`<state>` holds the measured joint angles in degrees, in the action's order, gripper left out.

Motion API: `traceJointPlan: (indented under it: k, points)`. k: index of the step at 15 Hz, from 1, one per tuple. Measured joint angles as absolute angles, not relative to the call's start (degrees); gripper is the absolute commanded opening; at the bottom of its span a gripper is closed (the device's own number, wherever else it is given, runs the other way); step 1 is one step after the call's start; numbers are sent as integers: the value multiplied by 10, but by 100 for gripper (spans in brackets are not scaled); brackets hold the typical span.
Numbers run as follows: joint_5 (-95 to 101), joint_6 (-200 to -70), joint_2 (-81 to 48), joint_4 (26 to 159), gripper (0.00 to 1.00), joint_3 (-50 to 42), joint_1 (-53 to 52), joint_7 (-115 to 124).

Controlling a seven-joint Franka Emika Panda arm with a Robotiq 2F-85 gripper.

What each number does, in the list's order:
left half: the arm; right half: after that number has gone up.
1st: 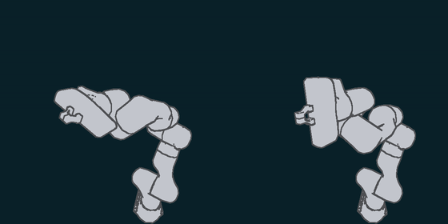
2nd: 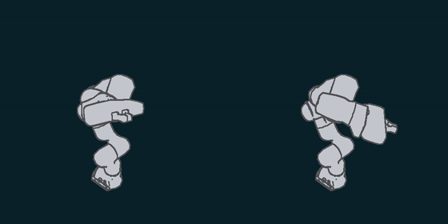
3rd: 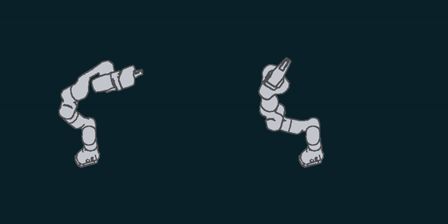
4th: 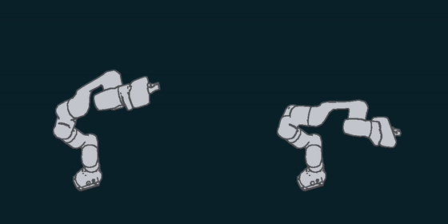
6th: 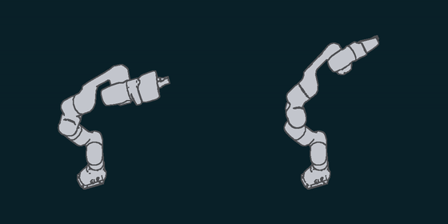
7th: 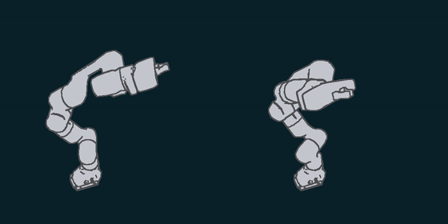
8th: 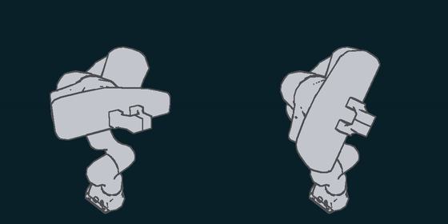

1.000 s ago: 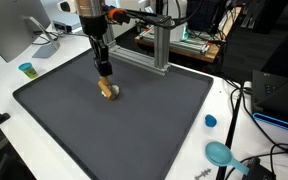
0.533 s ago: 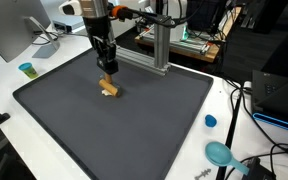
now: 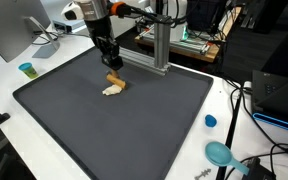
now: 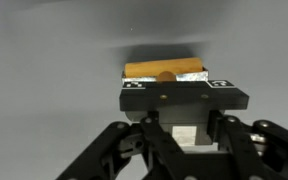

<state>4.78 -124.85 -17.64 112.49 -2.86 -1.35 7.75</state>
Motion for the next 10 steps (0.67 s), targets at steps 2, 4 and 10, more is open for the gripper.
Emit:
traceJointPlan:
  k: [2, 4, 10]
  points:
    - [47, -1232, -182, 1121, 22, -29, -11, 77]
    - [47, -1222, -183, 1119, 22, -29, -10, 77]
    - [18, -1226, -154, 1118, 22, -29, -3, 70]
